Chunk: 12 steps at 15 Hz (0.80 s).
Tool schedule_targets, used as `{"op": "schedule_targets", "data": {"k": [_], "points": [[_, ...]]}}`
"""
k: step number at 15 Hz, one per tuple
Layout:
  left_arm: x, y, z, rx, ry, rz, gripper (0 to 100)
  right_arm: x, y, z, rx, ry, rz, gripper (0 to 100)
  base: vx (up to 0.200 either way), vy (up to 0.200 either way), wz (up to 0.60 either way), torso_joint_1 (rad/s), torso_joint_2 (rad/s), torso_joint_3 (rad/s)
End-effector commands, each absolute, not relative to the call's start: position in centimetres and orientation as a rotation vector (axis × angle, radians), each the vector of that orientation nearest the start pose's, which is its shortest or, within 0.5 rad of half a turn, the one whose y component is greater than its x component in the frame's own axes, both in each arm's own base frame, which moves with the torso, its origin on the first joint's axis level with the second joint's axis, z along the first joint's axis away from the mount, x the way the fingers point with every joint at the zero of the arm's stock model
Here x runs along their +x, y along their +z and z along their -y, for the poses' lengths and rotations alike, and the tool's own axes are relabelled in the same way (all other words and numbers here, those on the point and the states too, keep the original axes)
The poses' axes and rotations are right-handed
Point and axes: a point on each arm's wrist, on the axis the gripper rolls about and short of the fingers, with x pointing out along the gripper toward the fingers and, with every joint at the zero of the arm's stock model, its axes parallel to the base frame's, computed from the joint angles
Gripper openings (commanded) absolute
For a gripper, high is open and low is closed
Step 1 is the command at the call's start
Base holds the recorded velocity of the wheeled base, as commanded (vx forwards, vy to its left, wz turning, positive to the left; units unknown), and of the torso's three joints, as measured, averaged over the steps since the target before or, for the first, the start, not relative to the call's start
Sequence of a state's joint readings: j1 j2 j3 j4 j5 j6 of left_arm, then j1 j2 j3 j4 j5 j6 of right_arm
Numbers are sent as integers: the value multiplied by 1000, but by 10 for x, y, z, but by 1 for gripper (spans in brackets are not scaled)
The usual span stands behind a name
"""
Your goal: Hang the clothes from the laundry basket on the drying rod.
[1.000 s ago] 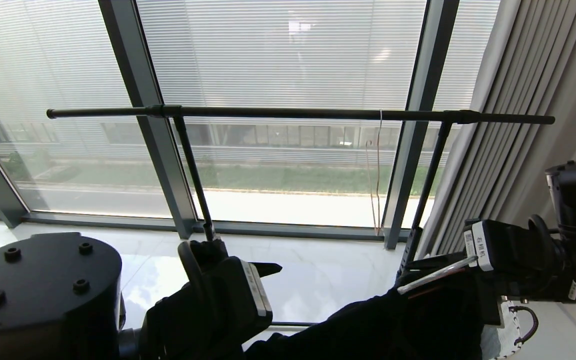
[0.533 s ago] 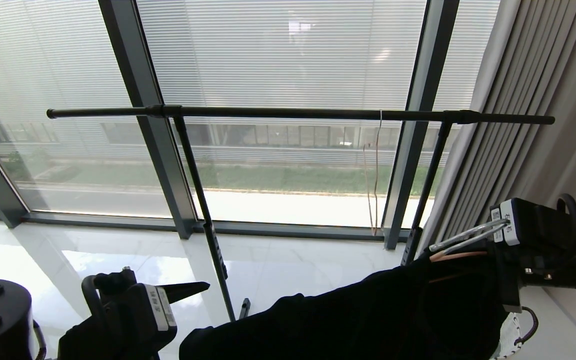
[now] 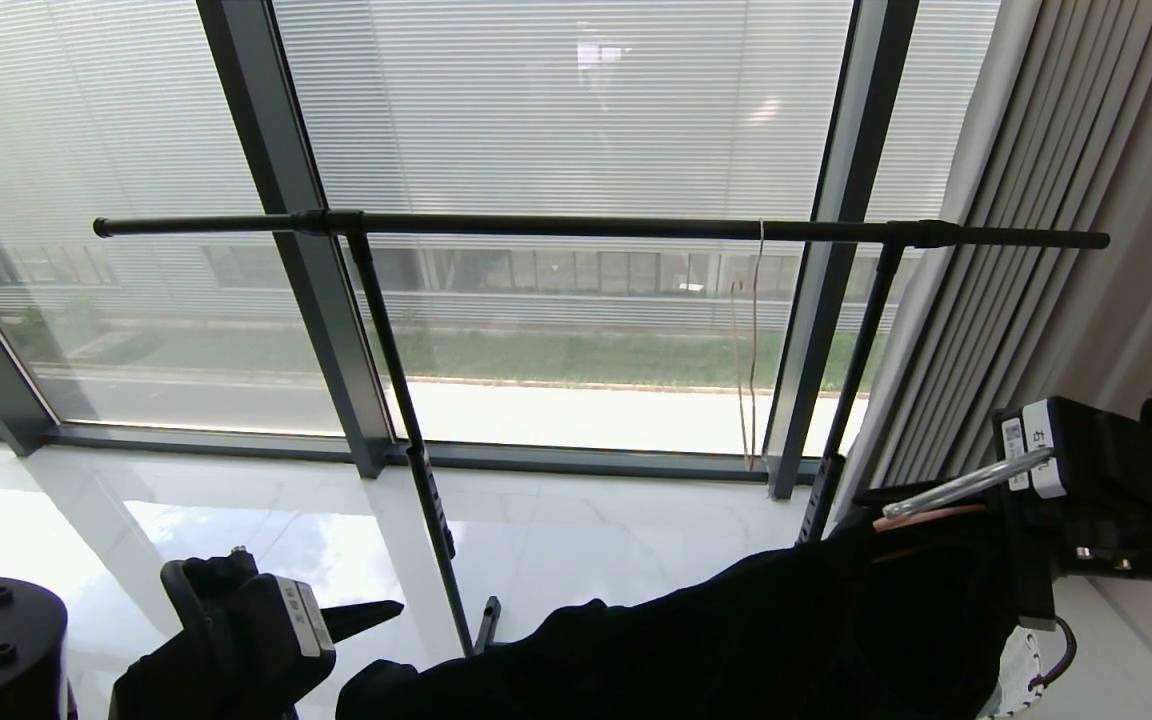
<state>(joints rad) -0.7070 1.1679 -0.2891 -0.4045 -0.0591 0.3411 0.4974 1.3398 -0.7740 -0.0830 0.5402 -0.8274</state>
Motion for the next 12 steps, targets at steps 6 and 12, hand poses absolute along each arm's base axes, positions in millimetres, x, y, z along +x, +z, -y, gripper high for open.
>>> {"op": "schedule_targets", "data": {"k": [6, 12], "points": [[117, 137, 59, 434, -573, -380, 0, 179, 213, -95, -721, 1081, -99, 0, 0, 0, 0, 0, 0, 0], [105, 126, 34, 402, -420, -410, 0, 180, 219, -85, -637, 1009, -130, 0, 0, 0, 0, 0, 0, 0]]}}
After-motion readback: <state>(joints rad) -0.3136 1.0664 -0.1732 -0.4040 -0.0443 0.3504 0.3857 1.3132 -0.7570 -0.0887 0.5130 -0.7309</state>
